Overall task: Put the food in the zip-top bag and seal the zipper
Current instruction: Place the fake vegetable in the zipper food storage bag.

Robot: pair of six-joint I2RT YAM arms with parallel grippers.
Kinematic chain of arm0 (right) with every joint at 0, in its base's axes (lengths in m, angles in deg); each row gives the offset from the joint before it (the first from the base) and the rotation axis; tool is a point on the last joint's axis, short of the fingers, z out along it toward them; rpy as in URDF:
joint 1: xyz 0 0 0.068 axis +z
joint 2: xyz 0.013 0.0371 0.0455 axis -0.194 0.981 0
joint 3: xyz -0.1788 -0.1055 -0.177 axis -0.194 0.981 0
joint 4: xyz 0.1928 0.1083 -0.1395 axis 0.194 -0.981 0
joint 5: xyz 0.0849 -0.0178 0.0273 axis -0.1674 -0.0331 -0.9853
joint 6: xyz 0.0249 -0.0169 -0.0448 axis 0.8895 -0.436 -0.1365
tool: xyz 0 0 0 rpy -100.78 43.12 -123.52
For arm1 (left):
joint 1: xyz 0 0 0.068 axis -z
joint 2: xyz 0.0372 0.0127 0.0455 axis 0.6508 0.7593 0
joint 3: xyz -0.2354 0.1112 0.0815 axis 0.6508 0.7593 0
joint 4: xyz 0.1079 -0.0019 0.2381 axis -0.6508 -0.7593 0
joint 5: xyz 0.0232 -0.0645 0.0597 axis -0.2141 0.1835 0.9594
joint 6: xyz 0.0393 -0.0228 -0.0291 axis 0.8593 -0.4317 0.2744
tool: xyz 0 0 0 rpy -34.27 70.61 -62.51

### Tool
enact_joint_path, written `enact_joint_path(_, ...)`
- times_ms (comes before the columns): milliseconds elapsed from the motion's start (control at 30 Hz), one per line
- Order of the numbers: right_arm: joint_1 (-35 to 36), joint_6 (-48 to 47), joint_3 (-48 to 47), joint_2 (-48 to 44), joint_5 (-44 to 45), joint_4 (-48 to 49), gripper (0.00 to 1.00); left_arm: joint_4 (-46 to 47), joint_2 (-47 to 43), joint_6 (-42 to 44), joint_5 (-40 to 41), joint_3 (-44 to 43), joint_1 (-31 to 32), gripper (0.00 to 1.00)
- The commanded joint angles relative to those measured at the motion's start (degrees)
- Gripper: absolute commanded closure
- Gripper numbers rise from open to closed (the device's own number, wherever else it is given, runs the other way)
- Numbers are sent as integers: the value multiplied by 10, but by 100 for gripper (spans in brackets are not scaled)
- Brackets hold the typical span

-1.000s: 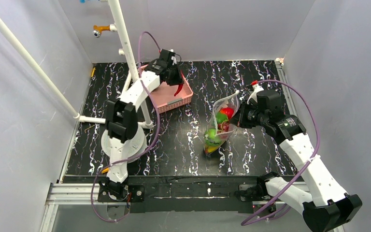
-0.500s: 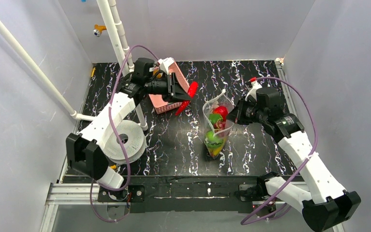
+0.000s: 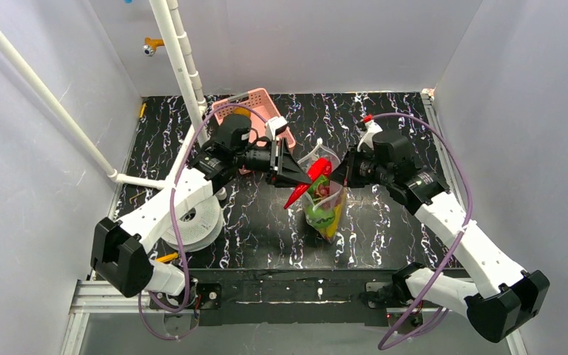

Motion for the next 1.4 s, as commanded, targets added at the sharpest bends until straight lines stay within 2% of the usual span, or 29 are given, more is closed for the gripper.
enact_joint_path(0, 28, 13, -29, -9, 30, 55, 99, 113, 10, -161, 6, 40, 3, 93)
enact_joint_path(267, 49, 15, -6, -33, 36, 75, 99, 128, 26, -239, 79, 65, 4, 89)
enact_joint_path(600, 50, 29, 13, -33, 6, 90, 99, 144, 79, -274, 145, 56, 5, 85)
enact_joint_path(667, 51, 28, 14, -36, 4, 88, 99, 153, 86, -275, 166, 53, 5, 79)
enact_joint_path(767, 50, 28, 17, -39, 8, 88, 99, 142, 93, -262, 178, 41, 5, 57)
enact_joint_path(867, 50, 26, 21, -40, 14, 88, 99, 116, 91, -237, 179, 32, 5, 41)
enact_joint_path(933, 50, 25, 23, -40, 16, 90, 99, 92, 85, -211, 175, 29, 5, 35)
enact_joint_path(1033, 50, 22, 24, -37, 15, 93, 99, 53, 67, -154, 175, 26, 5, 34)
enact_joint_path(1167, 50, 10, 20, -35, 24, 88, 99, -62, 45, -36, 176, 1, 5, 36)
enact_joint_path(1367, 48, -12, 13, -35, 31, 79, 99, -189, -9, 142, 251, -40, 5, 43)
